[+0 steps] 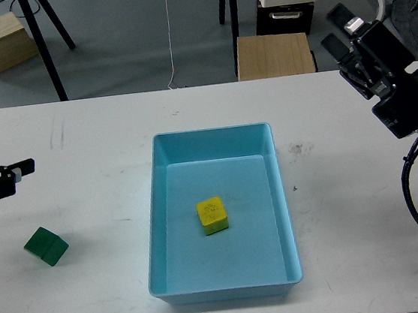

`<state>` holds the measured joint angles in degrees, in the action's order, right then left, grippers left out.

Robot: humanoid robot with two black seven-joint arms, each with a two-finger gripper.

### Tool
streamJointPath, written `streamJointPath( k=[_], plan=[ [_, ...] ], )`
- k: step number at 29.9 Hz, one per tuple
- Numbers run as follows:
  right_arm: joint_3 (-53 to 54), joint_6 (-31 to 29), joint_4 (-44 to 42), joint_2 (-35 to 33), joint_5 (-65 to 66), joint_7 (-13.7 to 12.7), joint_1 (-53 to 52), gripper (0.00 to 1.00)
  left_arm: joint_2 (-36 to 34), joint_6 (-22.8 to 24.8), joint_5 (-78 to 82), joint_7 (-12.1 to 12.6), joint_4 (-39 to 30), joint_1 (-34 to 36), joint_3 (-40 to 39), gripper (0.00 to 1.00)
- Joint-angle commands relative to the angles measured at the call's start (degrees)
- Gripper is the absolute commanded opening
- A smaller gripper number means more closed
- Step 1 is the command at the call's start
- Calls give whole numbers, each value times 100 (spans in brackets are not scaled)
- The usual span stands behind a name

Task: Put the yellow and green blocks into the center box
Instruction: 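Move the left gripper to the green cube and close on it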

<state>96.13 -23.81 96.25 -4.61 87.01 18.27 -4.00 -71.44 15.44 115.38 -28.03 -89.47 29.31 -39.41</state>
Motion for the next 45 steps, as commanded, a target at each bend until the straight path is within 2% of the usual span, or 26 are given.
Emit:
streamJointPath(
  k=[1,5,9,18,24,34,45],
  plan=[
    [555,-1,8,-22,-272,10,417,98,59,12,861,3,-35,39,433,98],
    [802,8,-1,-49,-518,45,909,98,200,99,962,3,18,39,758,98],
    [916,8,-19,-58,-948,45,1270,98,244,538,962,3,70,48,943,99],
    [952,227,-150,-49,-1081,53,1481,98,955,697,962,3,808,127,979,99],
    [917,263,-221,-49,-1081,53,1517,98,1097,1093,962,3,976,162,1084,99],
    [961,280,-230,-40,-1239,53,1525,98,1606,1084,962,3,1441,294,1181,99],
    [952,403,-230,-40,-1239,53,1552,98,1659,1076,962,3,1591,312,1277,99]
  ],
)
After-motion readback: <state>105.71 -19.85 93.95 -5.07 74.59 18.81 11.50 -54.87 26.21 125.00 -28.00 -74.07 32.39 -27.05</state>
